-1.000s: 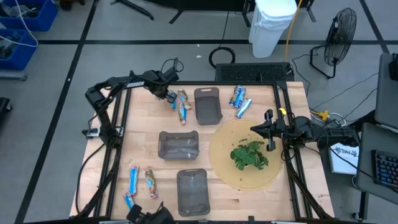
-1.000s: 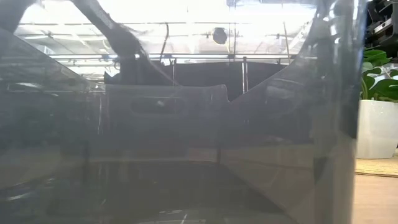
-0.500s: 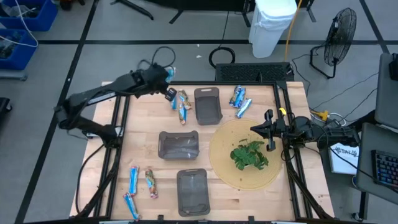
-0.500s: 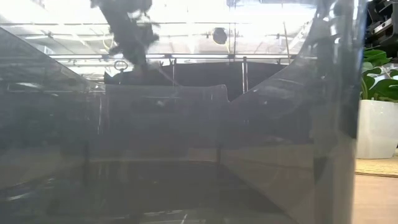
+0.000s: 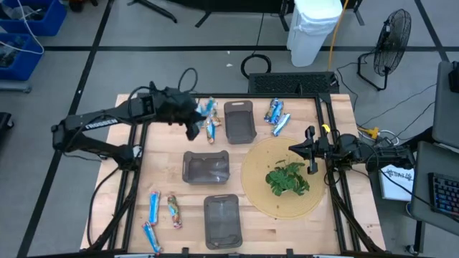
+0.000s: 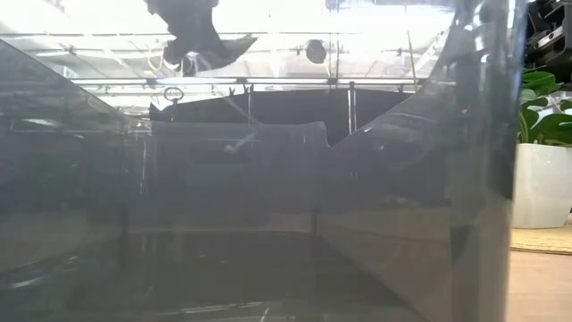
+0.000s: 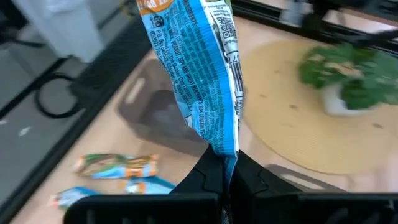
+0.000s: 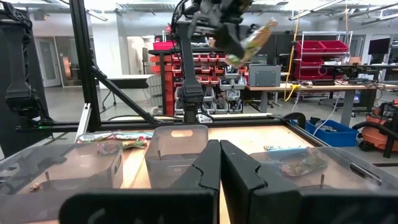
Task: Pick and place Granola Bars by type
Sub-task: Put the yellow granola bar into the middle black bin
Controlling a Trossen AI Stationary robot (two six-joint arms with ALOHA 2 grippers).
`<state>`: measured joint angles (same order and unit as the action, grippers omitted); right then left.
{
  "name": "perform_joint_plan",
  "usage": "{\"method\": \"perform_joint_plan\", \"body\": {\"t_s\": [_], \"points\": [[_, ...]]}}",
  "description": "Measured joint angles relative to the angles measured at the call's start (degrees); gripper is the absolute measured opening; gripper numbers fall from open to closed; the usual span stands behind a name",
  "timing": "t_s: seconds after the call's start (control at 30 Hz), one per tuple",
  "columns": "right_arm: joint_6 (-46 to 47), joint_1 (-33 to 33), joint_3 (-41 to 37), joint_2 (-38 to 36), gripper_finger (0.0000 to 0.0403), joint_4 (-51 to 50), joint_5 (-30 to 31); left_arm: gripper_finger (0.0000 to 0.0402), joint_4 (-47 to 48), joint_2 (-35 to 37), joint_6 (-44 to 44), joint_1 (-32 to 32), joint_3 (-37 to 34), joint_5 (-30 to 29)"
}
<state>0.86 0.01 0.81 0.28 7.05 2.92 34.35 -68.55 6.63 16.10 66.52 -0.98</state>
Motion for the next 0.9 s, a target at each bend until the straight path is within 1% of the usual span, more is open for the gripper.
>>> {"method": "perform_joint_plan", "body": {"t_s": [0.2, 0.3, 0.4, 0.63, 0.9], "points": [[0.0, 0.0, 0.0, 0.0, 0.0000, 0.0, 0.0, 0.0005, 0.8, -0.1, 0.0, -4.6, 0.0, 4.3], [0.0, 0.0, 0.0, 0.0, 0.0000, 0.0, 0.0, 0.0005, 4.2, 0.0, -0.1, -6.7, 0.0, 5.1], [0.0, 0.0, 0.0, 0.0, 0.0000, 0.0, 0.0, 0.0005, 7.3, -0.4, -0.8, -9.3, 0.0, 5.5], [0.0, 0.0, 0.0, 0.0, 0.0000, 0.0, 0.0, 0.0005, 7.5, -1.6, -0.5, -16.2, -0.1, 6.6], [0.0, 0.0, 0.0, 0.0, 0.0000, 0.0, 0.0, 0.0005, 7.6, -1.7, 1.9, -20.5, -0.1, 6.5]]}}
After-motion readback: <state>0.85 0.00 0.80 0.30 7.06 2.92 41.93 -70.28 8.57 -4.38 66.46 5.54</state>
